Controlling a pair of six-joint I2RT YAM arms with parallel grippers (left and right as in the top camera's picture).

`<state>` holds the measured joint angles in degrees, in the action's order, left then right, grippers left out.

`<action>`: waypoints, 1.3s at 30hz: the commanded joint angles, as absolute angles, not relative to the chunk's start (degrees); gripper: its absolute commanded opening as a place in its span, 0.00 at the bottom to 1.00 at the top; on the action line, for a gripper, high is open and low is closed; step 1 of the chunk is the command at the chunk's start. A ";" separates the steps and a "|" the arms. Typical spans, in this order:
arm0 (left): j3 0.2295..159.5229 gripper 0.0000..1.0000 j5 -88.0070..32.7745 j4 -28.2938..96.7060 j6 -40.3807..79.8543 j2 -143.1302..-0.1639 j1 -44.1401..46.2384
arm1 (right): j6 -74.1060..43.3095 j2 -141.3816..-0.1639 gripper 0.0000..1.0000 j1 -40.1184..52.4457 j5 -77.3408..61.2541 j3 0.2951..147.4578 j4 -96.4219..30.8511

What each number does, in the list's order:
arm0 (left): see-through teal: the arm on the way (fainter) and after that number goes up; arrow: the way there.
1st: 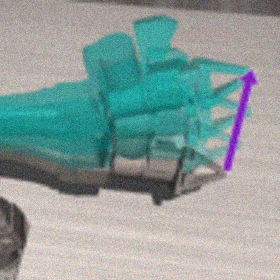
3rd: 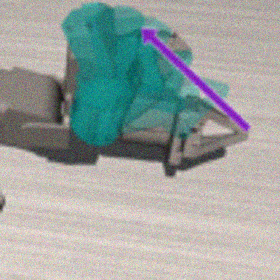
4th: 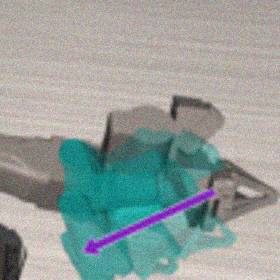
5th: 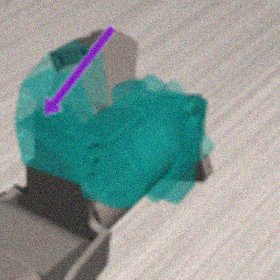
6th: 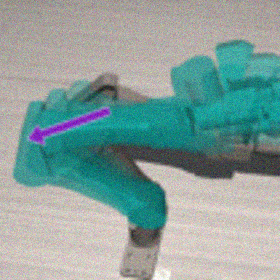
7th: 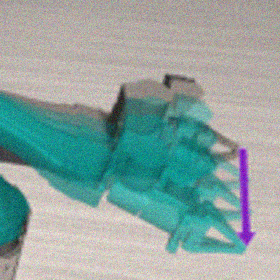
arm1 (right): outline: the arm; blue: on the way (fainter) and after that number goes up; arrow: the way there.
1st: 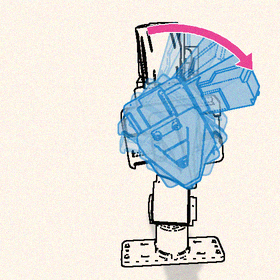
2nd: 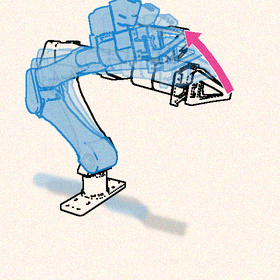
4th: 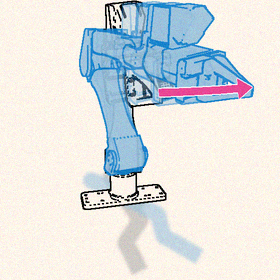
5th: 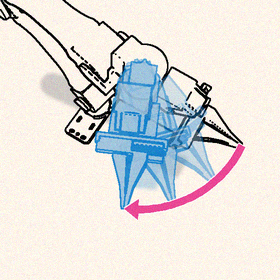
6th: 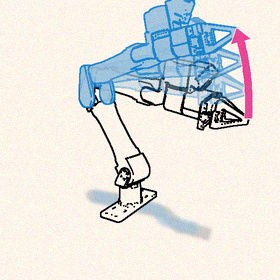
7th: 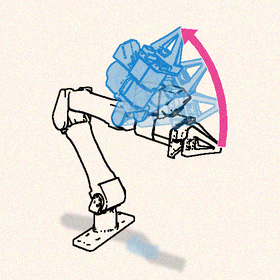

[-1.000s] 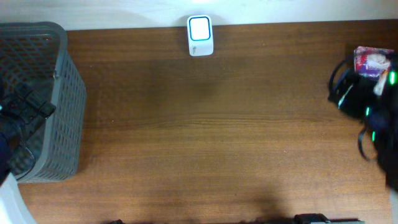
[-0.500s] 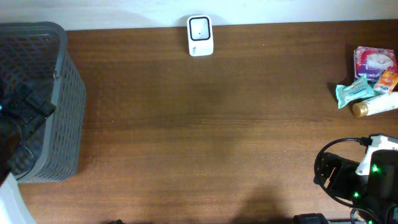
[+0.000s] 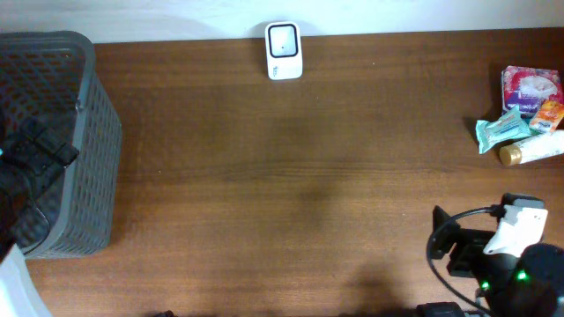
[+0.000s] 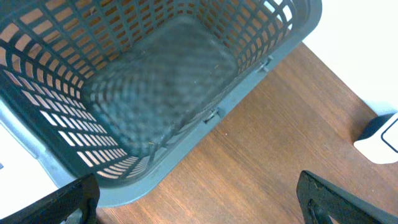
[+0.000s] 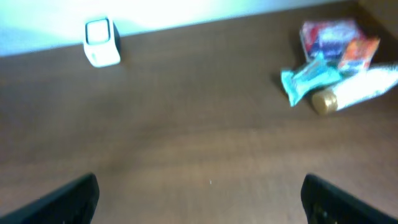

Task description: Scan the item barcode

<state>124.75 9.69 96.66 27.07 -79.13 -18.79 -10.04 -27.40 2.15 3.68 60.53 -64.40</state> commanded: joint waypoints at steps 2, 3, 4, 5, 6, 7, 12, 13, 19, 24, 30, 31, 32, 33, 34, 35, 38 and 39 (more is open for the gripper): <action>124.79 0.99 9.91 96.71 27.55 -79.05 -19.09 | -4.75 -17.67 0.99 2.50 -0.27 46.26 -53.04; 124.79 0.99 9.89 96.71 27.55 -79.05 -19.09 | -2.48 -15.22 0.99 2.50 -2.15 42.68 -49.54; 124.79 0.99 9.91 96.71 27.55 -79.05 -19.09 | -1.13 -12.91 0.99 2.50 -3.51 38.92 -45.52; 124.79 0.99 9.89 96.71 27.55 -79.05 -19.09 | -1.02 -10.11 0.99 2.50 -3.73 34.13 -40.05; 124.79 0.99 9.91 96.71 27.55 -79.05 -19.09 | -1.02 -7.79 0.99 2.48 -3.90 29.82 -35.16; 124.79 0.99 9.89 96.71 27.55 -79.05 -19.09 | -1.02 -6.17 0.99 2.48 -3.90 26.70 -31.46; 124.79 0.99 9.91 96.71 27.55 -79.05 -19.09 | -1.04 -0.19 0.99 -0.16 -4.03 14.57 -15.99; 124.79 0.99 9.89 96.71 27.55 -79.05 -19.09 | -1.04 -0.19 0.99 -0.54 -3.92 13.72 -14.94; 124.79 0.99 9.89 96.71 27.55 -79.05 -19.09 | -0.99 -0.19 0.99 -1.26 -3.62 9.87 -12.01; 124.79 0.99 9.89 96.71 27.55 -79.05 -19.09 | -1.50 -0.19 0.99 -1.15 -3.88 1.76 -0.19; 124.79 0.99 9.91 96.71 27.55 -79.05 -19.09 | -2.13 -0.19 0.99 -1.15 -3.22 0.32 0.60; 124.79 0.99 9.89 96.71 27.55 -79.05 -19.09 | -2.13 -0.19 0.99 -1.15 -2.55 0.32 -1.17; 124.79 0.99 9.89 96.71 27.55 -79.05 -19.09 | -2.11 -0.19 0.99 -1.15 -2.50 0.32 -2.15; 124.79 0.99 9.91 96.71 27.55 -79.05 -19.09 | -1.89 -0.19 0.99 -1.15 -2.33 0.32 -4.34; 124.79 0.99 9.89 96.71 27.55 -79.05 -19.09 | -1.85 -0.19 0.99 -1.15 -2.31 0.32 -4.45; 124.79 0.99 9.91 96.71 27.55 -79.05 -19.09 | -1.02 -0.19 0.99 -1.15 -2.33 0.32 -4.47; 124.79 0.99 9.91 96.71 27.55 -79.05 -19.09 | 1.26 -0.19 0.99 -1.15 -1.37 0.32 -4.56; 124.79 0.99 9.91 96.71 27.55 -79.05 -19.09 | 1.04 -0.19 0.99 -1.15 -1.32 0.32 -4.58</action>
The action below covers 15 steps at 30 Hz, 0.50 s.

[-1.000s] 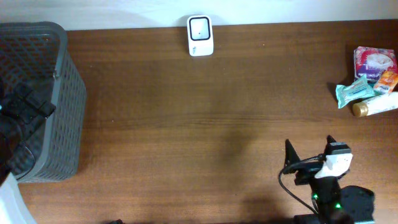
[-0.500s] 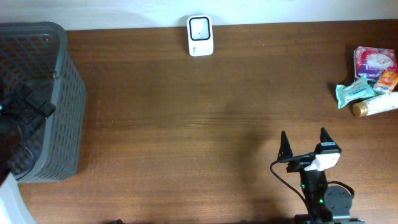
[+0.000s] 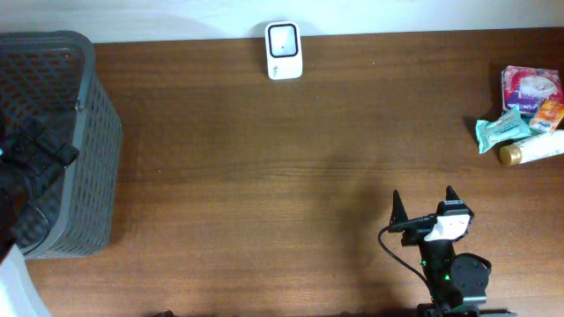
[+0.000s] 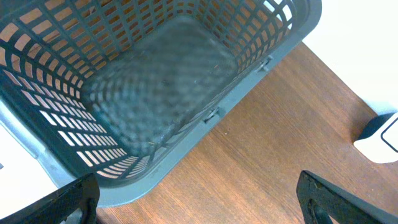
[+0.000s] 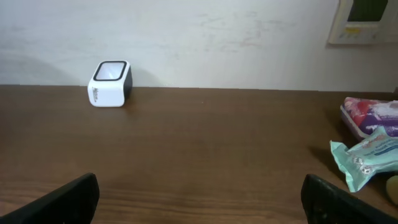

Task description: Scan the item barcode

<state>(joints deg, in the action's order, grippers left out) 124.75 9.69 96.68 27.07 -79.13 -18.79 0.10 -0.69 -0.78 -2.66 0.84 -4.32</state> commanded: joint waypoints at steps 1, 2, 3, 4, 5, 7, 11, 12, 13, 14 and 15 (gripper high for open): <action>124.79 0.99 9.89 96.71 27.55 -79.05 -19.09 | 0.86 -0.19 0.99 -1.08 -1.32 0.32 -4.60; 124.79 0.99 9.91 96.71 27.55 -79.05 -19.09 | 0.62 -0.19 0.99 -0.97 -1.28 0.32 -4.67; 124.79 0.99 9.91 96.71 27.55 -79.05 -19.09 | 0.64 -0.19 0.99 -0.60 -1.04 0.32 -4.71; 124.79 0.99 9.89 96.71 27.55 -79.05 -19.09 | 0.67 -0.19 0.99 -0.34 -0.82 0.32 -4.73; 124.79 0.99 9.89 96.71 27.55 -79.05 -19.09 | 0.67 -0.19 0.99 -0.23 -0.75 0.32 -4.73; 124.79 0.99 9.89 96.71 27.55 -79.05 -19.09 | 0.67 -0.19 0.99 -0.23 -0.36 0.32 -4.75; 124.79 0.99 9.89 96.71 27.55 -79.05 -19.09 | 0.64 -0.19 0.99 -0.23 -0.43 0.32 -4.75; 124.79 0.99 9.89 96.71 27.55 -79.05 -19.09 | 0.64 -0.19 0.99 -0.23 -0.78 0.32 -4.73; 124.79 0.99 9.89 96.71 27.55 -79.05 -19.09 | 0.64 -0.19 0.99 -0.23 -0.89 0.32 -4.67; 124.79 0.99 9.89 96.71 27.55 -79.05 -19.09 | 0.64 -0.19 0.99 -0.23 -0.86 0.32 -4.56; 124.79 0.99 9.89 96.71 27.57 -79.05 -19.09 | 0.64 -0.19 0.99 -0.23 -0.84 0.32 -4.56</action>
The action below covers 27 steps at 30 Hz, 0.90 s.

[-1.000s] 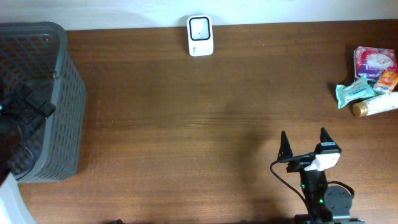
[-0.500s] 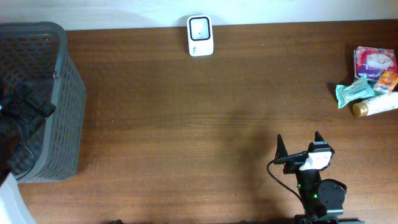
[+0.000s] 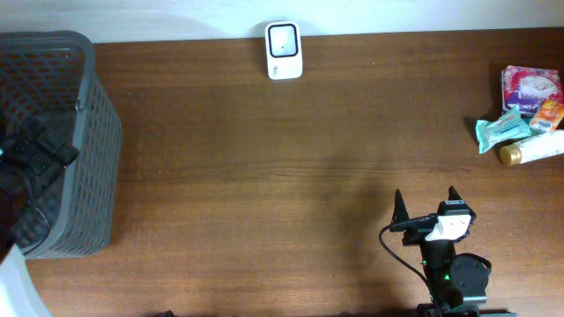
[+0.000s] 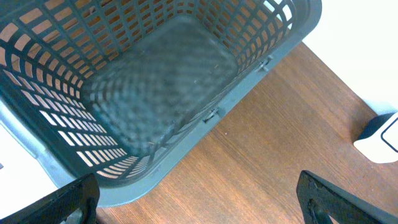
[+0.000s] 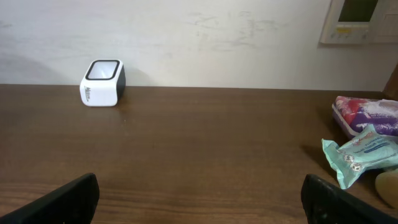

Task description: Scan the item barcode

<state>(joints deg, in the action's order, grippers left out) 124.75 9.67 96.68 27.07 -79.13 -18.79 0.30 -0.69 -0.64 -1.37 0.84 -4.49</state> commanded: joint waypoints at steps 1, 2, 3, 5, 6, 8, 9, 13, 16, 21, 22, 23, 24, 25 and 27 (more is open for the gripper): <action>124.79 0.99 9.89 96.71 27.55 -79.05 -19.09 | 0.64 -0.19 0.99 -0.23 -0.84 0.32 -4.56; 124.79 0.99 9.89 96.71 27.55 -79.05 -19.09 | 0.64 -0.19 0.99 -0.23 -0.84 0.32 -4.56; 124.79 0.99 9.91 96.71 27.55 -79.05 -19.09 | 0.64 -0.19 0.99 -0.23 -0.86 0.32 -4.56; 124.79 0.99 9.91 96.71 27.55 -79.05 -19.09 | 0.64 -0.19 0.99 -0.23 -0.86 0.32 -4.56; 124.79 0.99 9.89 96.71 27.55 -79.05 -19.09 | 0.64 -0.19 0.99 -0.23 -0.86 0.32 -4.56; 124.79 0.99 9.89 96.71 27.55 -79.05 -19.09 | 0.64 -0.19 0.99 -0.23 -0.86 0.32 -4.56; 124.79 0.99 9.91 96.71 27.55 -79.05 -19.09 | 0.64 -0.19 0.99 -0.23 -0.86 0.32 -4.56; 124.79 0.99 9.91 96.71 27.55 -79.05 -19.09 | 0.64 -0.19 0.99 -0.23 -0.86 0.32 -4.56; 124.79 0.99 9.91 96.71 27.55 -79.05 -19.09 | 0.64 -0.19 0.99 -0.23 -0.86 0.32 -4.56; 124.79 0.99 9.87 96.71 27.55 -79.05 -19.09 | 0.64 -0.19 0.99 -0.23 -0.86 0.32 -4.56; 124.79 0.99 9.50 96.71 27.55 -78.98 -19.07 | 0.64 -0.19 0.99 -0.23 -0.86 0.32 -4.56; 124.79 0.99 5.74 96.71 27.57 -78.65 -19.07 | 0.64 -0.19 0.99 -0.23 -0.86 0.32 -4.56; 124.77 0.99 3.66 96.71 27.55 -78.04 -18.83 | 0.64 -0.19 0.99 -0.23 -0.86 0.32 -4.56; 124.73 0.99 3.33 96.71 27.55 -77.45 -18.06 | 0.64 -0.19 0.99 -0.23 -0.86 0.32 -4.56; 124.57 0.99 4.23 96.68 26.22 -75.94 -13.41 | 0.64 -0.19 0.99 -0.23 -0.86 0.32 -4.56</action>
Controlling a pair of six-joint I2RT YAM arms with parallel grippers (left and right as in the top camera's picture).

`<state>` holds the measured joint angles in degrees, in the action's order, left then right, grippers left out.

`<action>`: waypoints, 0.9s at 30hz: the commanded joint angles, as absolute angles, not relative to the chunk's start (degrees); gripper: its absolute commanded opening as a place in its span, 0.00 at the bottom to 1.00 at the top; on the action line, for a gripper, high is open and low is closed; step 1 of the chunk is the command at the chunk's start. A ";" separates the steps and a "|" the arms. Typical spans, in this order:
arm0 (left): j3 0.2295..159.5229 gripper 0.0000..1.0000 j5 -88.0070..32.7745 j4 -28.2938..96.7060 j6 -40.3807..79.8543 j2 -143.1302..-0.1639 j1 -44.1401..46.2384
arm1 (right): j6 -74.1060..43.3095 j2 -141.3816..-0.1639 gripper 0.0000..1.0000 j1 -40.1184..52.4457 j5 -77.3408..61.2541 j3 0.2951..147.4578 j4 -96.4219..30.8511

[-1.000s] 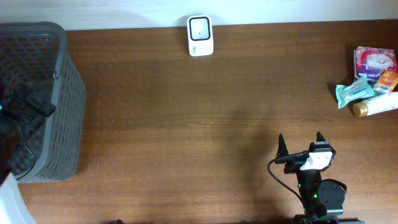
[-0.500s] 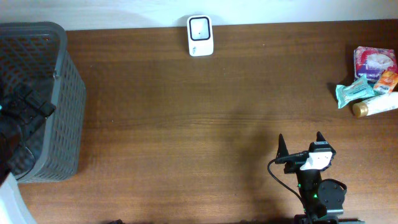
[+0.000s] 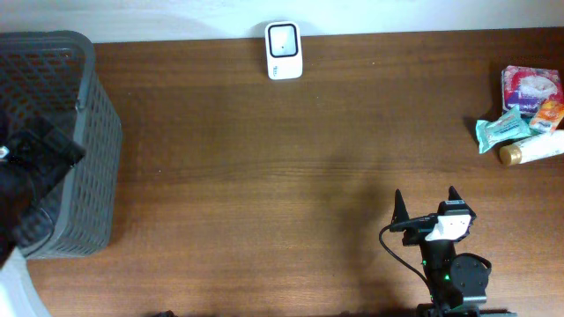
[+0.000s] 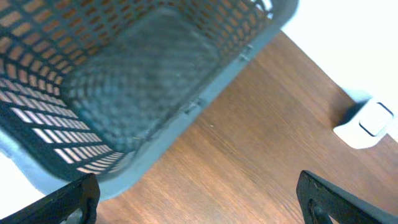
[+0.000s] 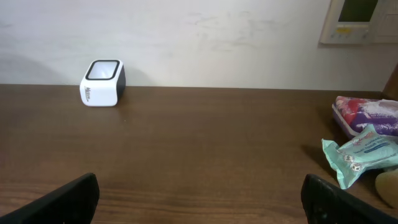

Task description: Scan the item barcode

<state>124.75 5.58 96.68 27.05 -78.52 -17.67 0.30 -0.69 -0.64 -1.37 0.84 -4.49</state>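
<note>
A white barcode scanner (image 3: 284, 50) with a dark window stands at the table's back edge; it also shows in the right wrist view (image 5: 102, 83) and left wrist view (image 4: 365, 124). Several items lie at the far right: a teal packet (image 3: 502, 130), a purple-red pack (image 3: 530, 88), an orange packet (image 3: 548, 114) and a white bottle with a gold cap (image 3: 533, 149). My right gripper (image 3: 426, 207) stands open near the front edge, holding nothing. My left gripper (image 3: 40, 150) is open over the basket's right wall, also empty.
A grey mesh basket (image 3: 88, 106) fills the table's left end; its inside (image 4: 112, 74) holds nothing. A wall panel (image 5: 364, 18) hangs behind the table at the right.
My left gripper has shifted a little to the right, so the scanner shows more fully in its view. The right arm has not moved.
The right gripper was at the front right corner, looking down at the table. By 1.4 s ago it stood further left, level and facing the back wall, then turned slightly. The left gripper stayed over the basket until its small shift now.
</note>
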 commanded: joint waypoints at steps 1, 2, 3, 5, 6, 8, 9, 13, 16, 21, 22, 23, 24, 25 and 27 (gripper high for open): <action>124.03 0.99 5.52 96.23 26.04 -75.02 -10.96 | 0.64 -0.19 0.99 -0.23 -0.86 0.32 -4.54; 122.93 0.99 6.04 95.09 26.02 -73.93 -8.99 | 0.64 -0.21 0.99 -0.23 -0.84 0.32 -4.54; 120.55 0.99 6.00 92.95 26.02 -72.27 -7.16 | 0.64 -0.21 0.99 -0.23 -0.84 0.32 -4.54; 111.66 0.99 5.98 86.85 26.00 -67.55 -3.99 | 0.64 -0.19 0.99 -0.23 -0.86 0.32 -4.56; 108.36 0.99 5.98 84.75 26.00 -65.95 -3.31 | 0.64 -0.19 0.99 -0.23 -0.86 0.32 -4.54; 95.39 0.99 3.79 75.00 21.78 -59.70 -1.80 | 0.64 -0.19 0.99 -0.23 -0.84 0.32 -4.56; 89.10 0.99 0.91 69.21 18.20 -56.60 -1.48 | 0.64 -0.19 0.99 -0.23 -0.84 0.32 -4.56; 69.95 0.99 -9.13 53.06 8.56 -46.54 -1.48 | 0.64 -0.21 0.98 -0.23 -0.86 0.32 -4.56; 60.03 0.99 -10.74 47.90 2.63 -39.79 -1.50 | 0.64 -0.19 0.99 -0.23 -0.86 0.32 -4.54; 48.14 0.99 -10.74 46.68 1.65 -26.92 -1.50 | 0.64 -0.19 0.99 -0.23 -0.86 0.32 -4.56; 47.00 0.99 -10.74 46.72 1.65 -26.22 -1.50 | 0.64 -0.21 0.99 -0.23 -0.86 0.32 -4.56; 46.22 0.99 -10.76 46.76 1.67 -26.22 -1.50 | 0.64 -0.19 0.99 -0.23 -0.86 0.32 -4.56; 45.12 0.99 -10.74 46.74 1.67 -26.22 -1.54 | 0.64 -0.19 0.99 -0.23 -0.84 0.32 -4.54; 44.42 0.99 -10.76 46.76 1.67 -26.15 -1.54 | 0.64 -0.21 0.99 -0.23 -0.84 0.32 -4.54; 42.50 0.99 -10.74 46.65 1.65 -25.32 -1.54 | 0.64 -0.19 0.99 -0.23 -0.86 0.32 -4.56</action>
